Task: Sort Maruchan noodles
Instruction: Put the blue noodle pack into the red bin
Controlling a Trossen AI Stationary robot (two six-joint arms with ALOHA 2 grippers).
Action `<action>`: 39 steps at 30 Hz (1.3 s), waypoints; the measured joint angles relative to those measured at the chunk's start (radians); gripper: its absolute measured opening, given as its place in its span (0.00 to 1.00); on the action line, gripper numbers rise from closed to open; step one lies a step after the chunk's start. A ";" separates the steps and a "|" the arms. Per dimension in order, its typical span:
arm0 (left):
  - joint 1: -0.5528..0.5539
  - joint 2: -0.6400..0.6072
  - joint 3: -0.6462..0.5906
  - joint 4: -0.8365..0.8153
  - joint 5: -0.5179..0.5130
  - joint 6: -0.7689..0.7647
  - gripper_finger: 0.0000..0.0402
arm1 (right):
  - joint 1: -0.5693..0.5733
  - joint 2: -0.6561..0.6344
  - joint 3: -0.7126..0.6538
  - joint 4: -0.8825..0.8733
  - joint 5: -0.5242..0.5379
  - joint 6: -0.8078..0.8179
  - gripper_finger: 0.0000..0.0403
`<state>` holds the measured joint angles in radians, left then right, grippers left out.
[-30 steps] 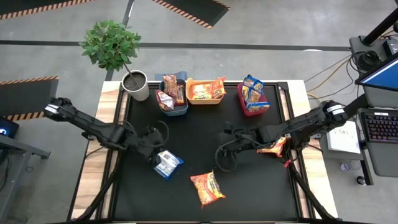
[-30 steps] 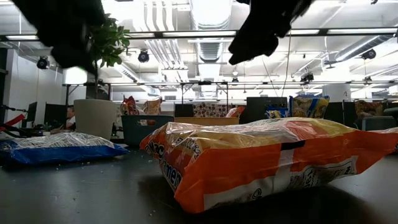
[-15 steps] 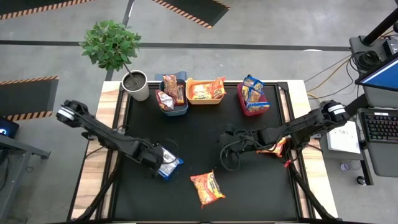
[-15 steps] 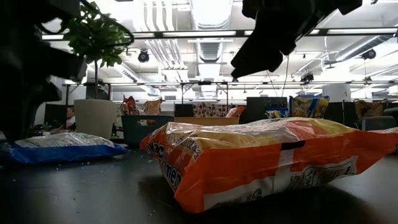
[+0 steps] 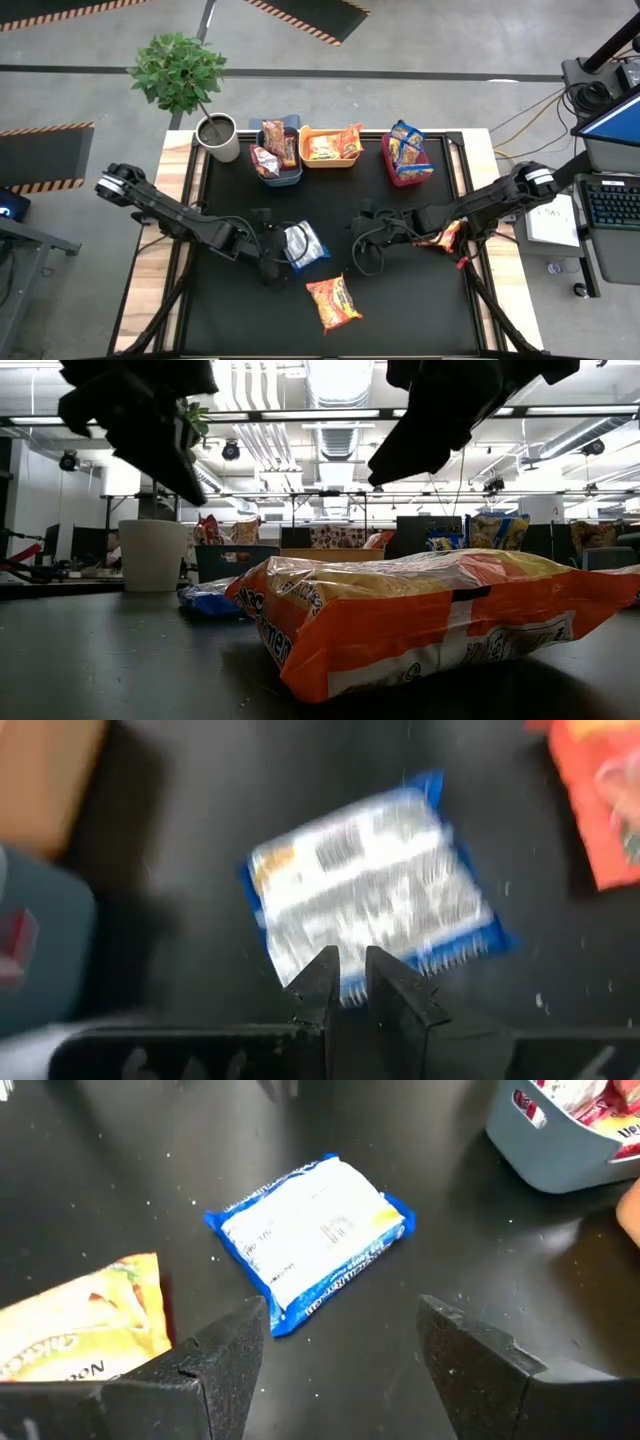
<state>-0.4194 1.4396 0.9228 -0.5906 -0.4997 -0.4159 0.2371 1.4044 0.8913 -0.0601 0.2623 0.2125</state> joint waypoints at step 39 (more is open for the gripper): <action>0.002 0.009 -0.488 0.826 0.022 -0.085 0.09 | -0.297 0.451 0.002 0.514 -0.423 0.582 0.78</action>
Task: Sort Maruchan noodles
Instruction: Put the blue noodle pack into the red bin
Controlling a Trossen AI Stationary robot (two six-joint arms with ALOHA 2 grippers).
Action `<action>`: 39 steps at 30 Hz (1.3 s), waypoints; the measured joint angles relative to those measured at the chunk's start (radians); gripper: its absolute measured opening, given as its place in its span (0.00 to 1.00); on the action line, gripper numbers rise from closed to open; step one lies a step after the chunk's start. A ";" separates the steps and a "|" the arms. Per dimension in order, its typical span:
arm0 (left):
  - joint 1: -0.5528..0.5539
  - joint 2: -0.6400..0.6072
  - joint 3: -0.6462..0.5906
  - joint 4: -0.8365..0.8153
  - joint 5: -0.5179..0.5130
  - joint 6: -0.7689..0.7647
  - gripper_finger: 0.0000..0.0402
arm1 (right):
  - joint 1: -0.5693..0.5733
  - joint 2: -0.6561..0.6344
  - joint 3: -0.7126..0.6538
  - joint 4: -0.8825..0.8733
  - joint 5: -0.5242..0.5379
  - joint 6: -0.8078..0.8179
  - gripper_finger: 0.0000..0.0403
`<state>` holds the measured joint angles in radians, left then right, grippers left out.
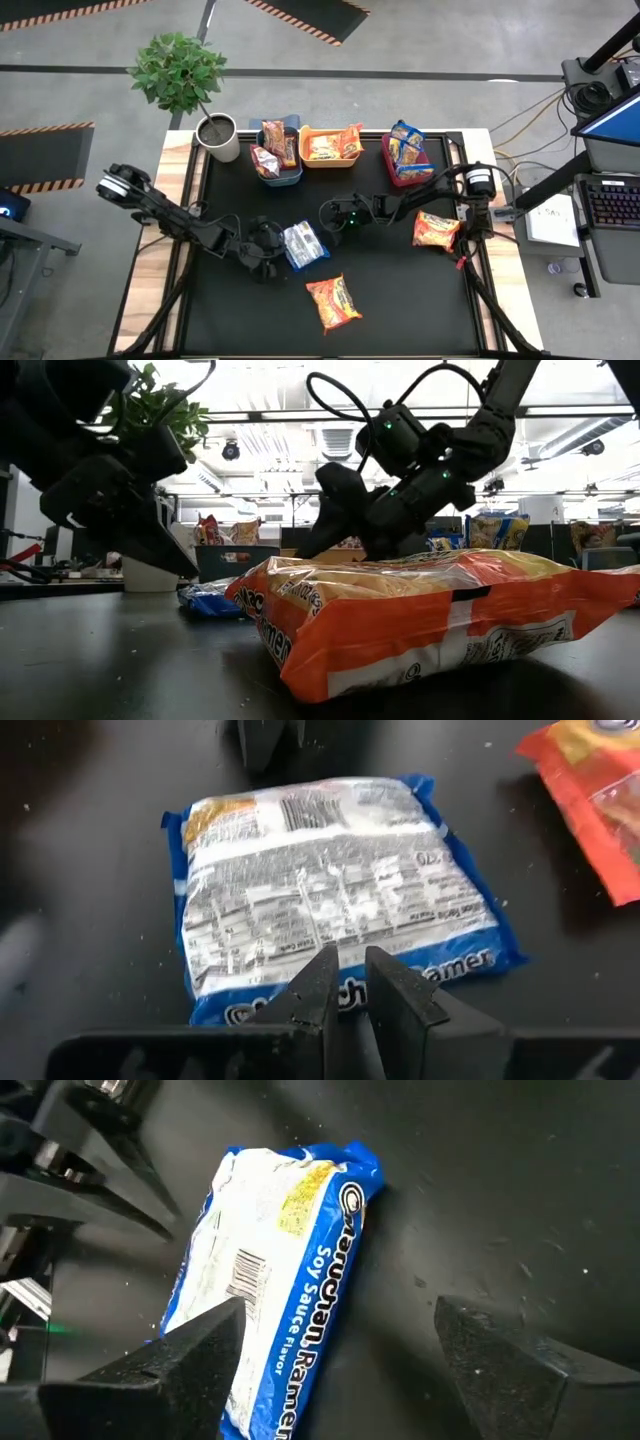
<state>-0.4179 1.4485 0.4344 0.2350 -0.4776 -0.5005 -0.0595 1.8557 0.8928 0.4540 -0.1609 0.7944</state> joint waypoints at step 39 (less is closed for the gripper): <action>0.000 0.233 -0.009 0.210 -0.012 -0.041 0.09 | 0.069 0.013 0.000 0.110 0.110 -0.015 0.79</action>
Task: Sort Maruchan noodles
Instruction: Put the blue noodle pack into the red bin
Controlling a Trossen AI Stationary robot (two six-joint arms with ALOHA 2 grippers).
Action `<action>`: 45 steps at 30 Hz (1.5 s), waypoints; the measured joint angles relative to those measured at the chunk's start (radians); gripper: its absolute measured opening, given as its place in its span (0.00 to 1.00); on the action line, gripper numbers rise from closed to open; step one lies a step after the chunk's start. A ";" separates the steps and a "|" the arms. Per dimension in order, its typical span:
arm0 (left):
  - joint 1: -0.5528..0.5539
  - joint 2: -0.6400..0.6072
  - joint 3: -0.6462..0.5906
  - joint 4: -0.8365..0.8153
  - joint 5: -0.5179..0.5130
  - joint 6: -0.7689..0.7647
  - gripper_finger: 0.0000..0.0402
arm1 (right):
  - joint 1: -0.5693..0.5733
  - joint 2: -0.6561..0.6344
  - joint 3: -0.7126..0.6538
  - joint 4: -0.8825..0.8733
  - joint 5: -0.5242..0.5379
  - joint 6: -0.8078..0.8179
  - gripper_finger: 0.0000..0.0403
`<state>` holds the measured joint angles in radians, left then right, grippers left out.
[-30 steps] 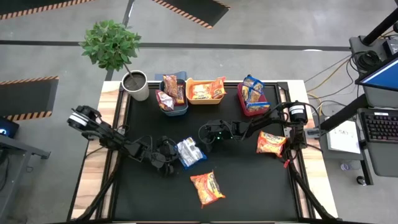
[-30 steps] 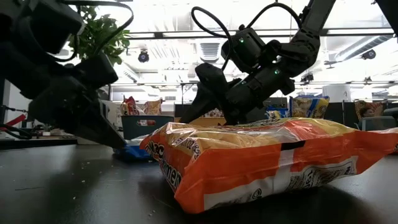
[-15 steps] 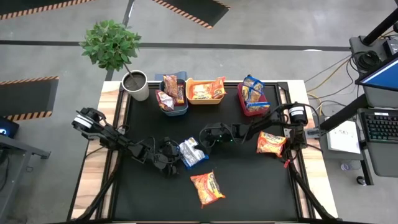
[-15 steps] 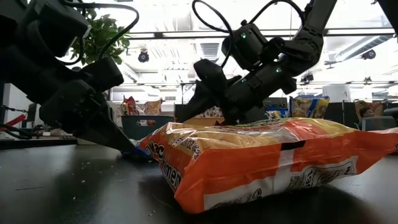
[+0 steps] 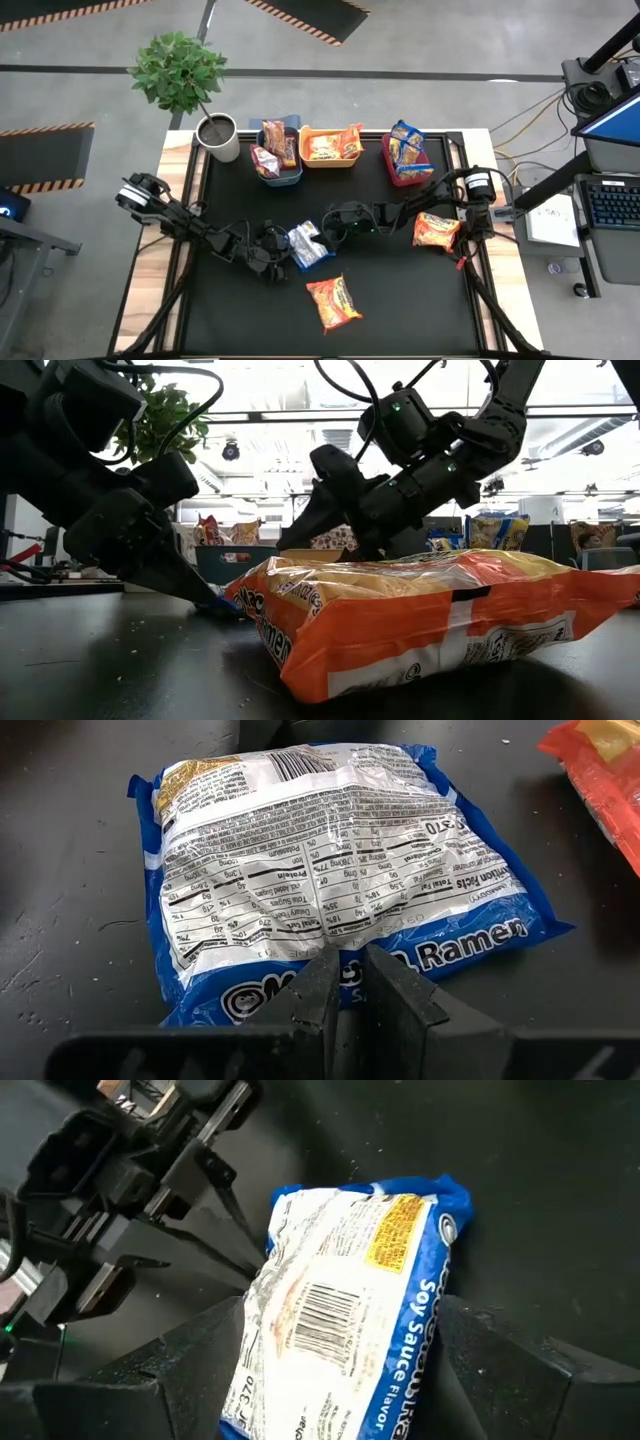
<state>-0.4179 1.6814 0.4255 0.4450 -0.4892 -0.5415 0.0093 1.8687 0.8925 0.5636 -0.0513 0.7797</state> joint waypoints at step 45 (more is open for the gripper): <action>-0.001 0.001 -0.003 0.059 -0.043 -0.001 0.09 | -0.001 0.111 0.000 0.217 -0.085 -0.068 0.36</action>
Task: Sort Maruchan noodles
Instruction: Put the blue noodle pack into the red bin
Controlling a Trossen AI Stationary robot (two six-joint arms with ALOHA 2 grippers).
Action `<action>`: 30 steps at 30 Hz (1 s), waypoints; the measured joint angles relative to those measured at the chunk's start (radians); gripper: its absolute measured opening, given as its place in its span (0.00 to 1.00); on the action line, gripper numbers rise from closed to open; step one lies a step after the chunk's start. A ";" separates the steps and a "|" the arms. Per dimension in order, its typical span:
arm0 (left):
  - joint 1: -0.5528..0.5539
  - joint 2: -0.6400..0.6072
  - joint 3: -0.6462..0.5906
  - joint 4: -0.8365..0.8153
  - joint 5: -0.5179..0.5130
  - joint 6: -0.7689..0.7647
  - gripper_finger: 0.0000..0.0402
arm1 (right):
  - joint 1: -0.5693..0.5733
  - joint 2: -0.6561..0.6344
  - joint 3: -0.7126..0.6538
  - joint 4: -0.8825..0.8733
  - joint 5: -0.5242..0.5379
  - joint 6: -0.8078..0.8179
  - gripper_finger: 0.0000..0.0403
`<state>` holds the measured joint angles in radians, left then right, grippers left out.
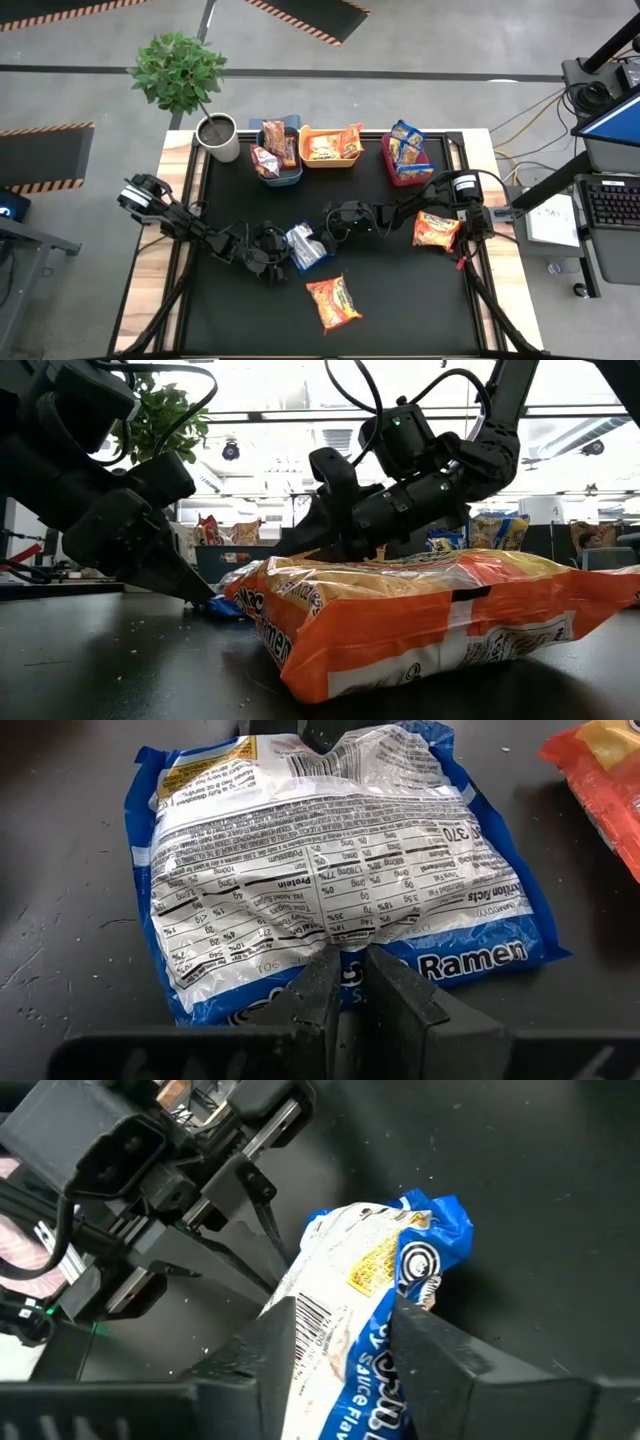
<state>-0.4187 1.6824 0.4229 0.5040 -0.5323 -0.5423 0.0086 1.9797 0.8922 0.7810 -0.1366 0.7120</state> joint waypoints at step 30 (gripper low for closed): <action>-0.004 -0.284 -0.002 -0.134 -0.003 0.051 0.10 | 0.020 -0.126 -0.001 -0.032 -0.002 -0.196 0.02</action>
<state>-0.4229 1.3984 0.4213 0.3700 -0.5350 -0.4913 0.0285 1.8537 0.8909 0.7490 -0.1387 0.5155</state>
